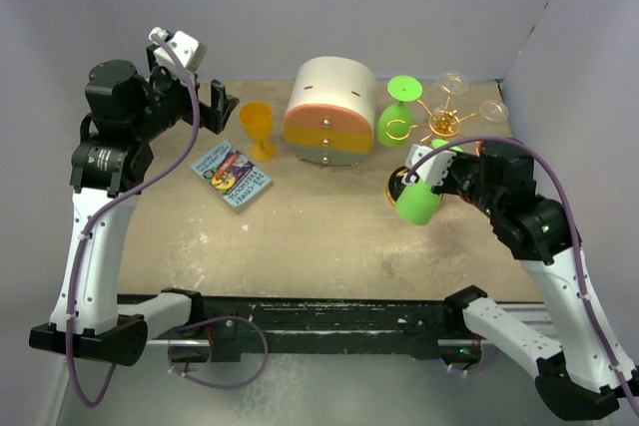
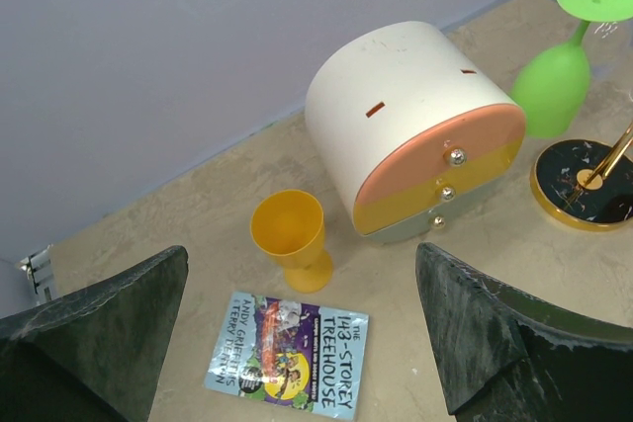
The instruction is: Place the wine glass upside down on the wine glass rack
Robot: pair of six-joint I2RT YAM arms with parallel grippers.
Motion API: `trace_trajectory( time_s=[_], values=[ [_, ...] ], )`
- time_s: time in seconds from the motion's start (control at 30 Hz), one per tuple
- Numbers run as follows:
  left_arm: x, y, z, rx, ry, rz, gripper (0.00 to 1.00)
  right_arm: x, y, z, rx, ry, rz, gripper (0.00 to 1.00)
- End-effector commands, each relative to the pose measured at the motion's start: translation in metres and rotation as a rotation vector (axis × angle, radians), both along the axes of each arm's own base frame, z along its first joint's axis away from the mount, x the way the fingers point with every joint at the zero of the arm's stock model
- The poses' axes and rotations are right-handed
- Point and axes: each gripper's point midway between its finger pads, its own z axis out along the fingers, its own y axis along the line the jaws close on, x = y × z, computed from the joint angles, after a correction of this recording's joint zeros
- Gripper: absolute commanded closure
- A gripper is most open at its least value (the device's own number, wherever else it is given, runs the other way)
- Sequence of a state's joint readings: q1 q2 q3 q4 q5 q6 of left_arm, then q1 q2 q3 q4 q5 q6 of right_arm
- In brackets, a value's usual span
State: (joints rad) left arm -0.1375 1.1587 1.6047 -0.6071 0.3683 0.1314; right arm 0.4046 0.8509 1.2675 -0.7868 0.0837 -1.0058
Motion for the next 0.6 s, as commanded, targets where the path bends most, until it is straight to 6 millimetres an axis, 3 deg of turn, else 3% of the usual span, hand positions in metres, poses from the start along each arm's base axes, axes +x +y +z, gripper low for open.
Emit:
trace_trajectory(
  time_s=[0.0,0.57],
  values=[
    [0.001,0.0,0.01,-0.012,-0.046,-0.009,0.01,-0.004,-0.001,-0.005,0.012,0.021,-0.001,0.94],
    [0.014,0.003,-0.005,0.022,-0.018,0.01,0.01,-0.014,-0.001,-0.009,0.026,0.058,0.004,0.75]
  ],
)
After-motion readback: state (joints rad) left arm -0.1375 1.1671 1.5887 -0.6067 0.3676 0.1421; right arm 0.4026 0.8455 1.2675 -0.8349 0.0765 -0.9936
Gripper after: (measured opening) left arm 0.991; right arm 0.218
